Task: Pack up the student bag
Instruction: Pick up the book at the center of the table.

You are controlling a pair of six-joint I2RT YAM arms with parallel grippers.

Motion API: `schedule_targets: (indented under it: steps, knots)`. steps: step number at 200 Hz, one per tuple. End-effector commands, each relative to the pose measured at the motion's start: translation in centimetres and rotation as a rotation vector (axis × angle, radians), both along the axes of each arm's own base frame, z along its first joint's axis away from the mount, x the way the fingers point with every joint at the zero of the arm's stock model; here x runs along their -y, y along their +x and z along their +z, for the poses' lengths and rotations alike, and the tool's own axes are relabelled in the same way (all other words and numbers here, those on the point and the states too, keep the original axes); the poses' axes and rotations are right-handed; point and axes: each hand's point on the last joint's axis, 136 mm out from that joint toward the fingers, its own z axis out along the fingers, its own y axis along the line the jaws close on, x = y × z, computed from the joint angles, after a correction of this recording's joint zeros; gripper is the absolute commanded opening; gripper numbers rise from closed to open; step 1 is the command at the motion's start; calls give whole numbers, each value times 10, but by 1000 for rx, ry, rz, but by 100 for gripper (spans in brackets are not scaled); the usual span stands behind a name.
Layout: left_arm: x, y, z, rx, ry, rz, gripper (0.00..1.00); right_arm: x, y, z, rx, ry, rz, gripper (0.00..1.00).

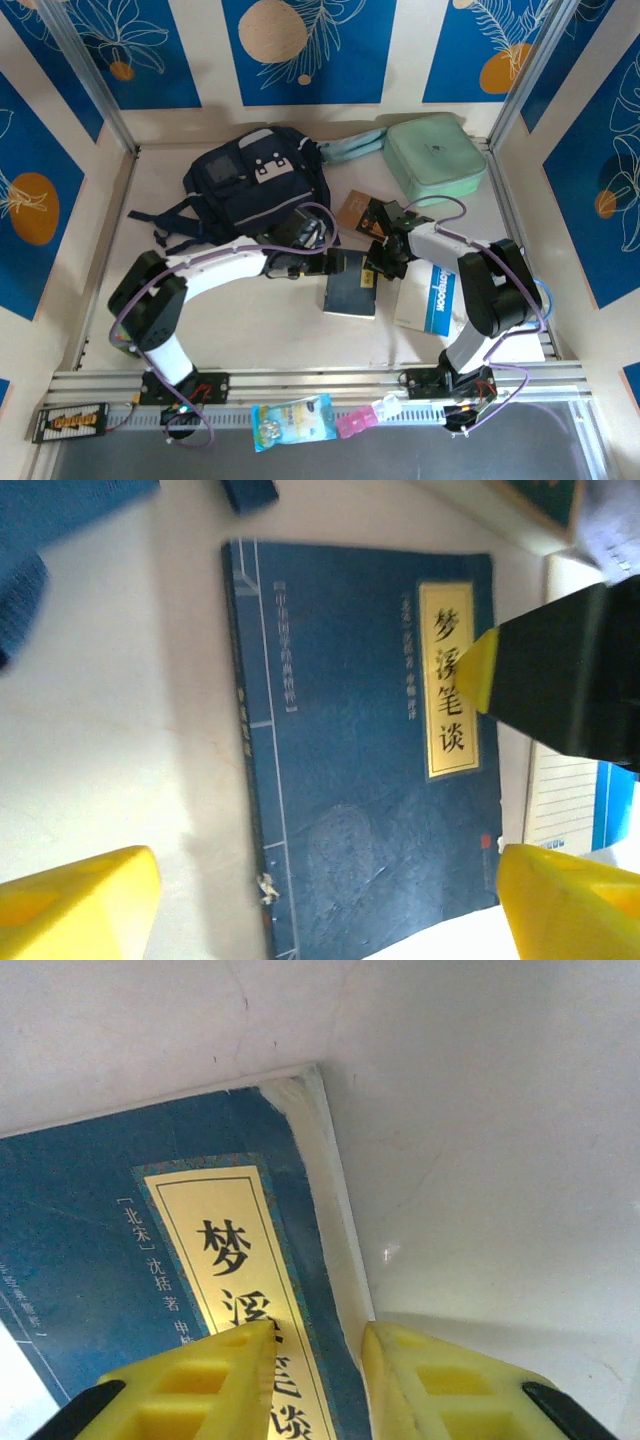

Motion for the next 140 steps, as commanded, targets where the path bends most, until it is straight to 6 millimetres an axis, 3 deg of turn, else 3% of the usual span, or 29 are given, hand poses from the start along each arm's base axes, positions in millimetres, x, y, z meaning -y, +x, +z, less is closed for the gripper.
schedule_targets:
  steps: [1, 37, 68, 106, 140]
  knots:
    - [-3, -1, -13, -44, 91, 44, 80, 8, -9, -7, -14, 1, 3, 30]
    - [6, 6, -24, -62, 128, 52, 70, 11, -8, -6, -7, 5, 2, 28]
    - [2, 13, -35, -53, 197, 45, 66, 10, -9, -2, -3, 8, 14, 25]
    - [16, 13, -41, -83, 174, 1, 62, -3, -23, 5, -36, 58, 68, 37]
    - [19, 12, -45, -98, 162, 1, 56, -2, -39, 3, -60, 55, 49, 37]
